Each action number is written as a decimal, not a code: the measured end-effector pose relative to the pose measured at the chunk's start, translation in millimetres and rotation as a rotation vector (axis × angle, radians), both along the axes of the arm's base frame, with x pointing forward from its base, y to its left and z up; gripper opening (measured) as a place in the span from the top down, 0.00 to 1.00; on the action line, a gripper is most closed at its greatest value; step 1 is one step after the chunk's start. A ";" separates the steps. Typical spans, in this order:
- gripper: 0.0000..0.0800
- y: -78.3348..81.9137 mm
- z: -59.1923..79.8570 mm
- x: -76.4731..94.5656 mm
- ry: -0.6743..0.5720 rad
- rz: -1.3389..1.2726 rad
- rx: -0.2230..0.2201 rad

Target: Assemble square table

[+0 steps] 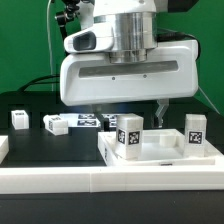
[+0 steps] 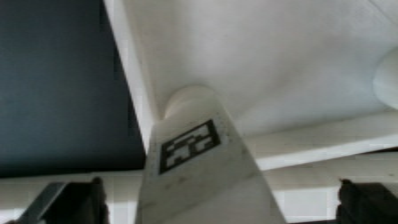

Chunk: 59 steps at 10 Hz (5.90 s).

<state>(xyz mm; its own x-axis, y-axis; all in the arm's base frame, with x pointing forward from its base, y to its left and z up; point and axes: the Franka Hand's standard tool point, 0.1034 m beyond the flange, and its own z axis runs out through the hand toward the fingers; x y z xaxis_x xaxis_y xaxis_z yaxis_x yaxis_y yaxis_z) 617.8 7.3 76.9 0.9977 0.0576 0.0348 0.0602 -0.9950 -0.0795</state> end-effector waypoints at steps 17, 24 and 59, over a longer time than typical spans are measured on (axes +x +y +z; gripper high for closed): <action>0.64 -5.7 -2.4 0.0 -0.016 -0.308 0.003; 0.64 -4.6 -3.5 -0.7 0.040 -0.971 0.033; 0.64 -3.8 -2.7 1.8 -0.029 -0.335 -0.026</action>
Offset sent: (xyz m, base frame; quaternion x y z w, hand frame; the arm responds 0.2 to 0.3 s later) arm 0.0021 -0.0012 0.0041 -0.0359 -0.0013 -0.2324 0.9720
